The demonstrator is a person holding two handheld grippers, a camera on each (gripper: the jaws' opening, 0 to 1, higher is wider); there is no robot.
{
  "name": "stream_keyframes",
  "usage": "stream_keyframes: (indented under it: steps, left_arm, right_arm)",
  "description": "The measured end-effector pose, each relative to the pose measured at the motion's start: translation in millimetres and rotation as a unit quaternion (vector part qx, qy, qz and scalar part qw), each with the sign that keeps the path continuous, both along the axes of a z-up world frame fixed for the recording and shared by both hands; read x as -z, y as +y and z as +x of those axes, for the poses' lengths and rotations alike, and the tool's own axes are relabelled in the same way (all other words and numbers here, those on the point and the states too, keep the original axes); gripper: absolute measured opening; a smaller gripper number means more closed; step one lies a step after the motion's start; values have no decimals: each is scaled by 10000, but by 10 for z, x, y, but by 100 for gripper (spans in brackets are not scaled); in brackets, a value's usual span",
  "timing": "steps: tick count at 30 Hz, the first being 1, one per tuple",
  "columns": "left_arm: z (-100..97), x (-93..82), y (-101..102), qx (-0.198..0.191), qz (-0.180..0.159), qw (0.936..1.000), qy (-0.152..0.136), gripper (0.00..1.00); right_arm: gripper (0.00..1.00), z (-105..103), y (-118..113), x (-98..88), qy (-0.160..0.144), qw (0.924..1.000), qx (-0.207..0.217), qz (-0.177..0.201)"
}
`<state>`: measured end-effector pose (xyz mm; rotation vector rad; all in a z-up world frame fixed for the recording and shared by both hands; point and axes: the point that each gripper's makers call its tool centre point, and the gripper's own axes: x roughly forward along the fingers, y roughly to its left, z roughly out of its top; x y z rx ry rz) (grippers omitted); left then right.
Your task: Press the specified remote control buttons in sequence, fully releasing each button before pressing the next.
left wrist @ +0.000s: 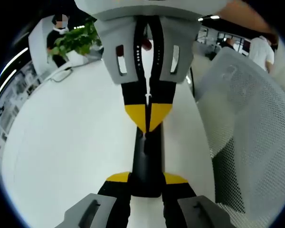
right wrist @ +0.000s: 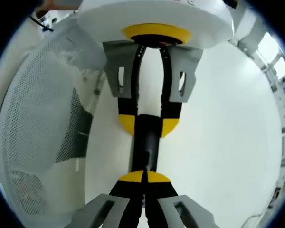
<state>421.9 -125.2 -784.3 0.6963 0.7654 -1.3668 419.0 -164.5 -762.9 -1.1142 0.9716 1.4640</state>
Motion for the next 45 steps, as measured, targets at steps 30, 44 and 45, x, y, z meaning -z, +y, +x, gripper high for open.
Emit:
stream_keyframes:
  steps: [30,44,45]
  left_arm:
    - [18,11,-8,-3,-13,10000,1,23]
    - [20,3,-6,-12,-32,10000,4,23]
    - [21,3,-6,-12,-32,10000,3,23]
  right_arm:
    - [0,-82,5,-11,-49,10000,-65,23]
    - [0,-149,-20,141,-7,9999,-154,-59]
    - [0,-146,-19,144,-17,9999,-153,-51]
